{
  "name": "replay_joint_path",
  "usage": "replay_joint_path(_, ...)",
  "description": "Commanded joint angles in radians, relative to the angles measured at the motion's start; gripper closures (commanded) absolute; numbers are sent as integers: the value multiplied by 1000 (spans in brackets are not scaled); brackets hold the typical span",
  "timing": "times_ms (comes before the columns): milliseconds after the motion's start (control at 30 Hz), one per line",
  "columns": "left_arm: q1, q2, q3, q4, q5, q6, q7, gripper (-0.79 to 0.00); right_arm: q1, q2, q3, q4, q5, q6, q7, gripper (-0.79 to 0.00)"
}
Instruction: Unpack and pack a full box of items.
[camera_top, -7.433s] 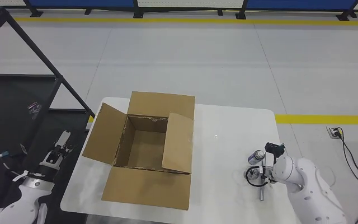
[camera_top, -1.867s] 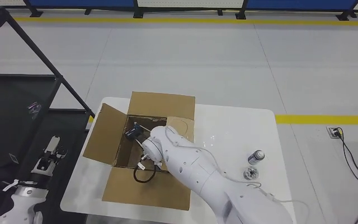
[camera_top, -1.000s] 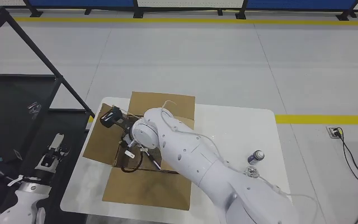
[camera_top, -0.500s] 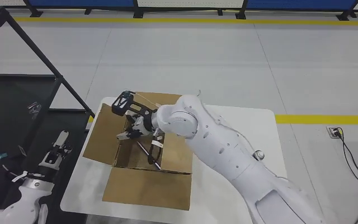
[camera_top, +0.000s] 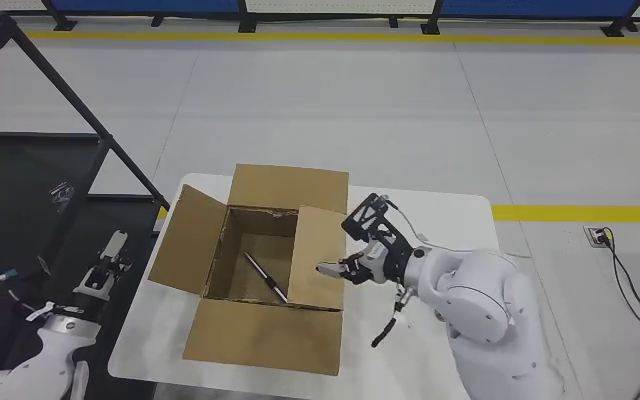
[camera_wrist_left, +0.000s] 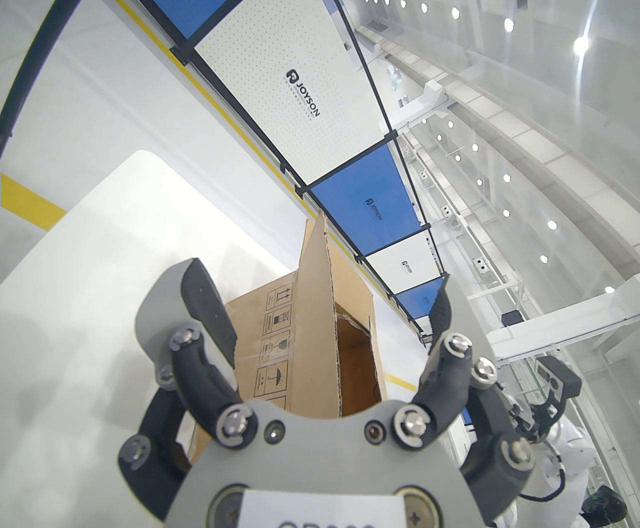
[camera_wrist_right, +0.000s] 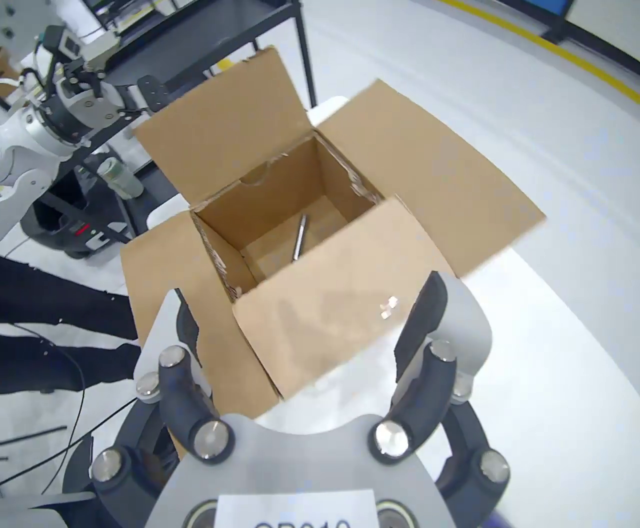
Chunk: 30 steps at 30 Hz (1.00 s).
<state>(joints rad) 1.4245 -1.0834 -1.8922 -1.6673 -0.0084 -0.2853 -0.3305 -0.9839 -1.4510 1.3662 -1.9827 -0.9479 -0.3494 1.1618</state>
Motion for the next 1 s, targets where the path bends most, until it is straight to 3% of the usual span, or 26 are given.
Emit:
replay_joint_path(0, -3, 0, 4, 3, 5, 4, -3, -785, -109, 12, 87, -75, -24, 22, -1, -785)
replay_joint_path(167, -18, 1, 21, 18, 35, 14, -15, -785, -283, 30, 260, -138, -81, 154, 1, -785)
replay_joint_path(433, -38, 3, 40, 13, 66, 27, -24, -785, -388, 49, 363, -180, -110, 261, 136, -785)
replay_joint_path(800, -49, 3, 53, 14, 74, 32, -24, -785, -229, 69, 301, 74, -169, 374, 327, -785)
replay_joint_path(967, -48, 4, 47, 18, 68, 30, -25, -785, -167, 77, 296, 176, -185, 408, 355, -785)
